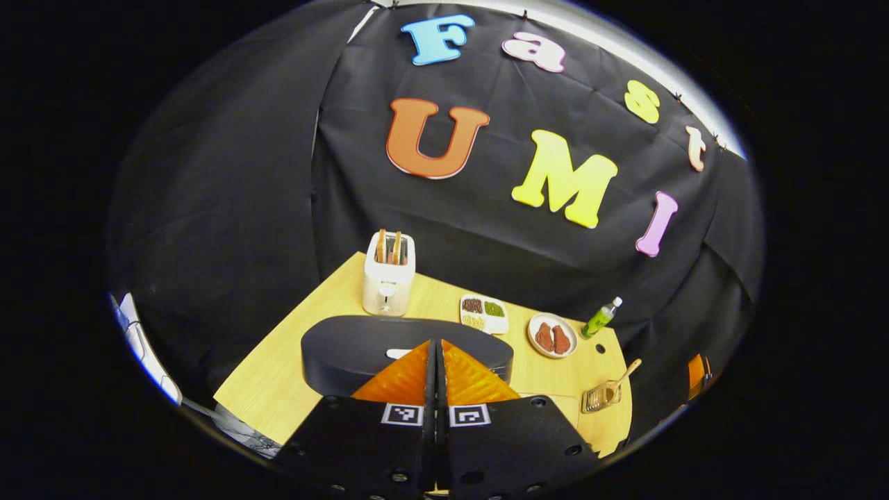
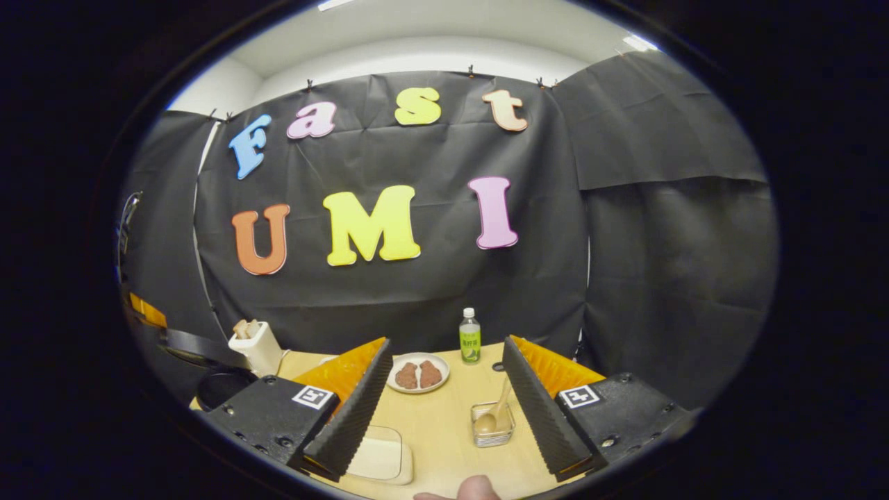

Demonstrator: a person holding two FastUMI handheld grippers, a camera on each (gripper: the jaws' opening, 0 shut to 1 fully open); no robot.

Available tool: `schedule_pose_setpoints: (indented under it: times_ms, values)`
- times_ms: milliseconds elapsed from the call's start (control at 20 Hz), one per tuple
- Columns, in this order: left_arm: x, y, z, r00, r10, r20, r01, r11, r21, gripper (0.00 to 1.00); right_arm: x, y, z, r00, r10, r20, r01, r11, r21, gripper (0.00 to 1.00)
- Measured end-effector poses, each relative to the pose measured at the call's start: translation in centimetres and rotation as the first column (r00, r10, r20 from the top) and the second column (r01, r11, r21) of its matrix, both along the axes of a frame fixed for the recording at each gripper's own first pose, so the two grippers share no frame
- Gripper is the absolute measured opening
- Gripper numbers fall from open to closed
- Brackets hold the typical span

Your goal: Close the left gripper, press the button to open the rice cooker; take a wooden spoon from the chopstick holder with the right hand, scoop a spoonful of rice and pour it into the rice cooker, then put the wooden spoon back into the chopstick holder.

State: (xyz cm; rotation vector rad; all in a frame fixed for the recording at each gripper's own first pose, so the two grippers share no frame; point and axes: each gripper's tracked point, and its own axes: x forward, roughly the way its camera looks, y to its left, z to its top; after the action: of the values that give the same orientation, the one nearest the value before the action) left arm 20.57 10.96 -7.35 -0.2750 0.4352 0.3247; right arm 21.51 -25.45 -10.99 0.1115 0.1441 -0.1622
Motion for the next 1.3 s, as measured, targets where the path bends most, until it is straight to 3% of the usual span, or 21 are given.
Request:
schedule_pose_setpoints:
  times_ms: [250,450,550,650,700,750,800,850,900,1300]
  values:
    - [-0.8,-1.0,1.8,0.998,-0.011,0.069,0.007,0.998,0.058,0.01,-0.3,-1.5,-0.3,1.0,-0.008,-0.003,0.008,1.0,-0.005,1.0]
    - [-1.5,-2.3,3.3,0.992,-0.028,0.122,0.017,0.996,0.09,0.11,-0.4,-2.7,-1.3,0.999,-0.01,-0.037,0.011,1.0,0.007,1.0]
    - [-2.1,-2.6,3.4,0.992,-0.032,0.125,0.016,0.992,0.123,0.54,-0.5,-3.5,-1.9,0.999,-0.006,-0.049,0.007,1.0,0.008,1.0]
    - [-2.7,-2.1,5.0,0.985,0.012,0.171,-0.045,0.981,0.189,0.98,-0.3,-4.1,-2.9,0.997,0.008,-0.071,-0.007,1.0,0.007,1.0]
    - [-3.0,-2.7,5.9,0.979,0.006,0.205,-0.048,0.979,0.198,1.0,0.1,-4.5,-3.3,0.997,0.008,-0.079,-0.007,1.0,0.011,1.0]
    - [-3.1,-3.5,6.5,0.972,-0.005,0.235,-0.045,0.977,0.207,0.94,0.6,-4.9,-3.9,0.995,0.011,-0.095,-0.009,1.0,0.021,1.0]
    - [-3.3,-3.8,7.2,0.966,-0.013,0.258,-0.046,0.973,0.224,0.95,1.1,-5.1,-4.5,0.994,0.016,-0.108,-0.013,1.0,0.028,1.0]
    - [-3.3,-3.8,7.5,0.962,-0.02,0.272,-0.049,0.969,0.244,1.0,1.6,-5.3,-5.0,0.993,0.024,-0.117,-0.021,0.999,0.03,1.0]
    - [-3.4,-4.0,7.7,0.96,-0.026,0.28,-0.049,0.965,0.257,0.94,2.4,-5.4,-5.6,0.99,0.039,-0.134,-0.036,0.999,0.025,1.0]
    - [-4.4,-4.7,7.9,0.963,-0.016,0.269,-0.07,0.949,0.308,0.94,9.3,-8.9,-14.2,0.951,0.087,-0.298,-0.064,0.994,0.083,1.0]
